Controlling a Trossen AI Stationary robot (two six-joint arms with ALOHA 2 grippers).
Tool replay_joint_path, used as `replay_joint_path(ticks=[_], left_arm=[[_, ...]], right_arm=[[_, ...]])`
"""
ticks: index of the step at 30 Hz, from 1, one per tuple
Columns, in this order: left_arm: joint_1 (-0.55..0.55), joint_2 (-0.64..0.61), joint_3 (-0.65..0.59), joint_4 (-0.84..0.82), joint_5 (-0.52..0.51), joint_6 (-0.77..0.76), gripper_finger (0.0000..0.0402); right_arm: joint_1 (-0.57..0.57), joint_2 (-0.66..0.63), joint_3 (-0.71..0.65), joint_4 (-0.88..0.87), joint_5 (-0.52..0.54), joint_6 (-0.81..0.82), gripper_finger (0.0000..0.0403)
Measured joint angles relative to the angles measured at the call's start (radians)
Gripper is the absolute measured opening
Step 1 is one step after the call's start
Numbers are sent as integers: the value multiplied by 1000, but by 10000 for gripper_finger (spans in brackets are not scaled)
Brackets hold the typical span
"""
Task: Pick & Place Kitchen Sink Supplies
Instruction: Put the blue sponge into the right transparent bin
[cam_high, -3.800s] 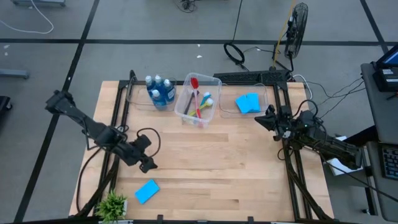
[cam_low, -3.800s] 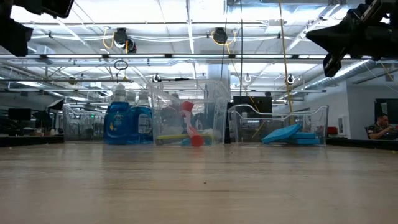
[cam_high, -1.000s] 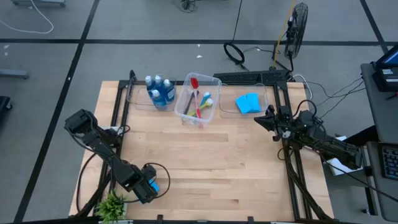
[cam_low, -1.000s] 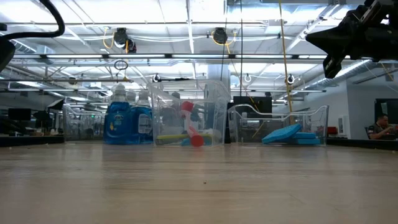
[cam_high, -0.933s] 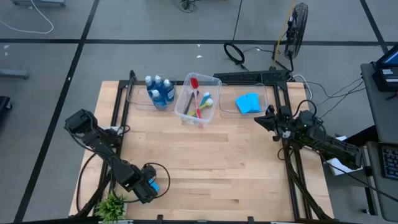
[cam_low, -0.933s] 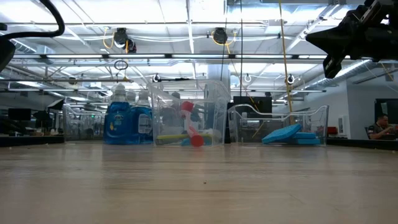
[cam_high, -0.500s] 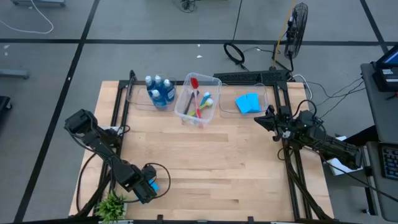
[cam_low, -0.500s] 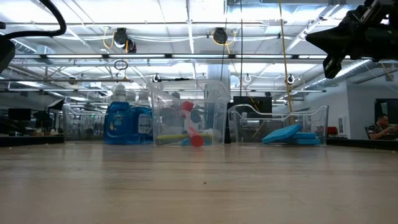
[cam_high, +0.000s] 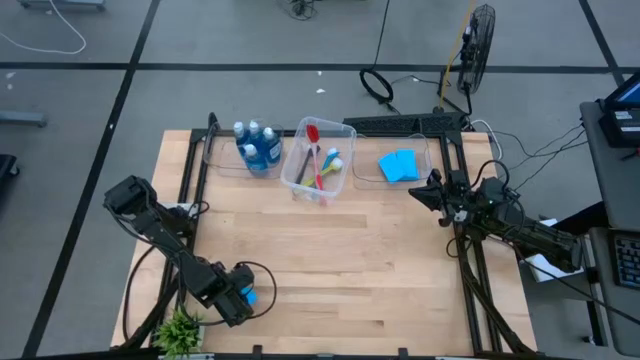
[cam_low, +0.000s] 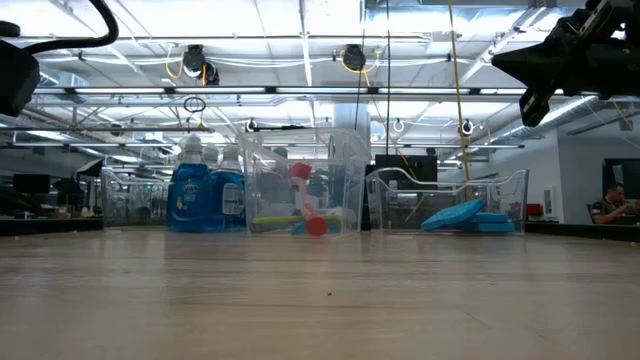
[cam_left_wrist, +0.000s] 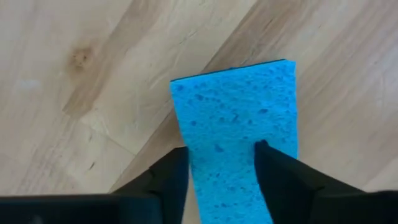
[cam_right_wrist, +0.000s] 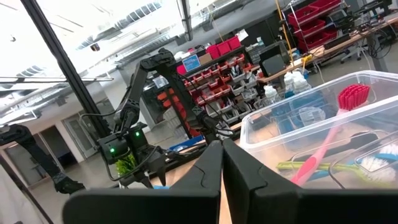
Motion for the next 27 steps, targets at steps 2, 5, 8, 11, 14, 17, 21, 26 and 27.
replay_joint_path(ticks=[2, 5, 8, 11, 14, 17, 21, 26, 27], left_arm=[[0, 0, 0, 2, -1, 0, 157], [0, 0, 0, 11, -1, 0, 115], [0, 0, 0, 19, -2, 0, 66], [0, 0, 0, 38, -4, -1, 16], [0, 0, 0, 39, -5, -6, 9], [4, 0, 0, 41, -5, -7, 6], [15, 0, 0, 48, -27, -15, 9], [30, 0, 0, 41, -39, -46, 39], [33, 0, 0, 41, -39, -46, 48]], right_arm=[[0, 0, 0, 0, 0, 6, 0], [0, 0, 0, 0, 0, 10, 0], [0, 0, 0, 0, 0, 9, 0], [0, 0, 0, 0, 0, 8, 0], [0, 0, 0, 0, 0, 7, 0], [0, 0, 0, 0, 0, 9, 0], [0, 0, 0, 0, 0, 9, 0], [0, 0, 0, 0, 0, 13, 0], [0, 0, 0, 0, 0, 13, 0]])
